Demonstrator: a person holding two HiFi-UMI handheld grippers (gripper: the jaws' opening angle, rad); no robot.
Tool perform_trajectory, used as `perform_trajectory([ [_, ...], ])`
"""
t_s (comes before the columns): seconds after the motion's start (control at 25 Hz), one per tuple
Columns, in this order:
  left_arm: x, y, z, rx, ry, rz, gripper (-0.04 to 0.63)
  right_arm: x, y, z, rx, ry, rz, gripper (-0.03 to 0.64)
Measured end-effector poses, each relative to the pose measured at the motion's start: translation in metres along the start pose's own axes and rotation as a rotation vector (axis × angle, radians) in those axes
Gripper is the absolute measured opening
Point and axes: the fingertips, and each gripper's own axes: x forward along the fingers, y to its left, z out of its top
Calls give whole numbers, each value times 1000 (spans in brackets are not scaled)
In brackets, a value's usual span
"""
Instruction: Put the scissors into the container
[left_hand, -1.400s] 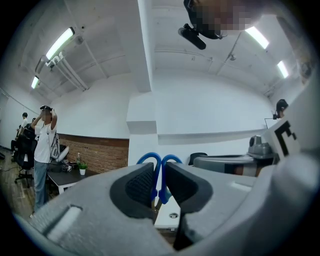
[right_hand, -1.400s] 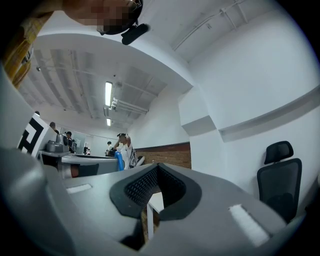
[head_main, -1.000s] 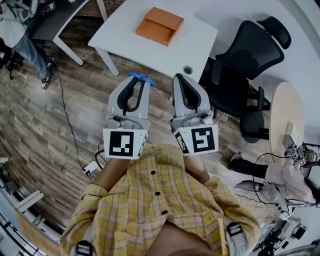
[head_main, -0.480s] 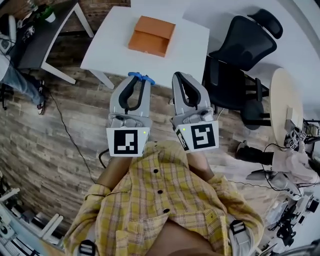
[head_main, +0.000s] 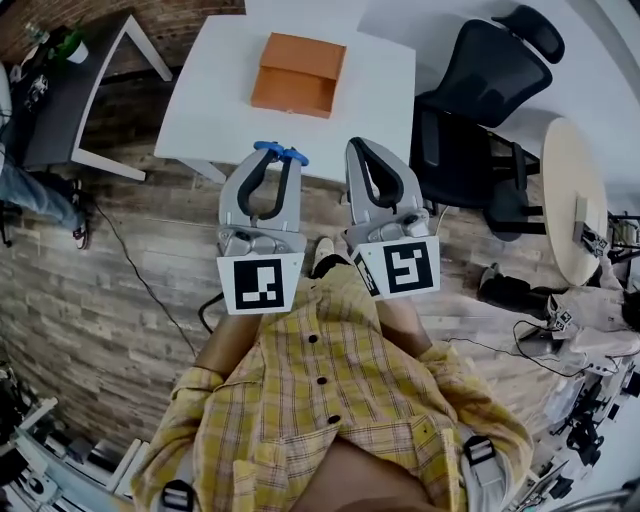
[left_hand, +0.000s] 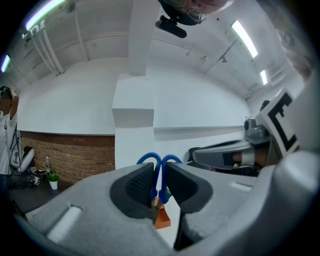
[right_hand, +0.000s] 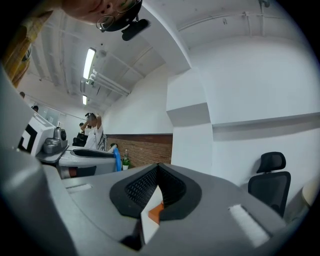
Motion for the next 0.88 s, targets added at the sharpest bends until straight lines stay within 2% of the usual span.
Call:
perform_trajectory([
  [0.24,35,6,-14,130,59,-20,80,33,-24,-7,34,1,0,6],
  [0.56,84,16,-21,203,73,-9,79,73,-54,-18,53,-9,10,6],
  [0.88,117,19,-29,183,88,31,78,87,-77,-28,74,1,27,6],
])
